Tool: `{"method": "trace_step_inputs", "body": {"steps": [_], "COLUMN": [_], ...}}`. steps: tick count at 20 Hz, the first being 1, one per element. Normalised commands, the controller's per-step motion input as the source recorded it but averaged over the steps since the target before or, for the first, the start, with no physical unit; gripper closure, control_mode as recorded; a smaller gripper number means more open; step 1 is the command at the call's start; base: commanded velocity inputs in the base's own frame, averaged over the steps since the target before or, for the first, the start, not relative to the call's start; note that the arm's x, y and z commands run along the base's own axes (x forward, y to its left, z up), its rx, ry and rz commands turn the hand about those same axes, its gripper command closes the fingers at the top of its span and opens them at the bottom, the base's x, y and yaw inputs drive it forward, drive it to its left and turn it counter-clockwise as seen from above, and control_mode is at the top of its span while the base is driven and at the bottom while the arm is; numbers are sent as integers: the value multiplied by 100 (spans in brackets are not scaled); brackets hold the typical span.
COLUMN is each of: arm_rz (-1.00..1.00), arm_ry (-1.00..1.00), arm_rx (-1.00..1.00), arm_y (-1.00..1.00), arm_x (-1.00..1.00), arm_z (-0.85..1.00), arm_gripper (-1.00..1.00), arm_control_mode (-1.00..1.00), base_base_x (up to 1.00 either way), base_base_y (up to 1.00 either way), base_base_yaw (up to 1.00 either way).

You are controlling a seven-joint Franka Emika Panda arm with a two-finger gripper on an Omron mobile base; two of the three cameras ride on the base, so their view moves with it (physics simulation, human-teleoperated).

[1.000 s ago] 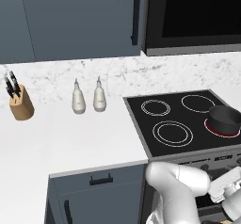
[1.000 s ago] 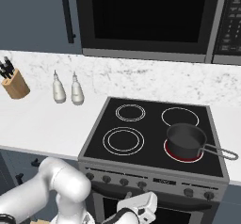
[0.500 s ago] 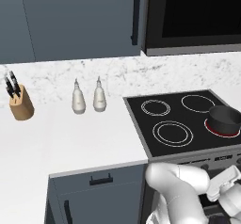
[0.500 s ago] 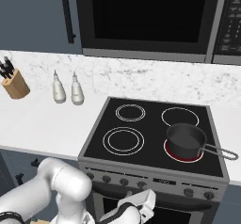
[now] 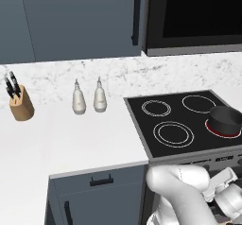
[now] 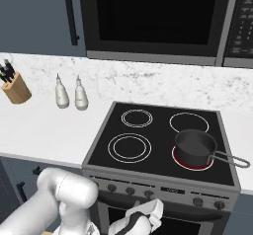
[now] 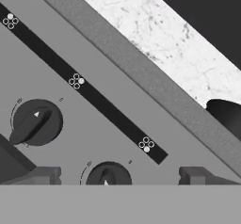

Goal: Turn off the front right burner of the stove.

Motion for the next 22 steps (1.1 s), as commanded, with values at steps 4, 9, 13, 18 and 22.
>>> {"method": "trace_step_inputs", "body": {"steps": [4,9,13,18,22], "arm_rz": [0,1,3,3,3], "arm_ry": [-7,-7,-6,-3,-4], "arm_rx": [0,0,0,-2,-3], "arm_y": [-7,-25,-17,-1,0], "arm_x": [5,20,23,15,7], "arm_z": [-14,-15,-15,-31,-31], "arm_gripper": [-100,-100,-100,-100,-100], "arm_control_mode": [-100,-100,-100,-100,-100], "base_base_x": [0,0,0,0,0], "base_base_y": [0,0,0,0,0], "base_base_yaw": [0,0,0,0,0]}}
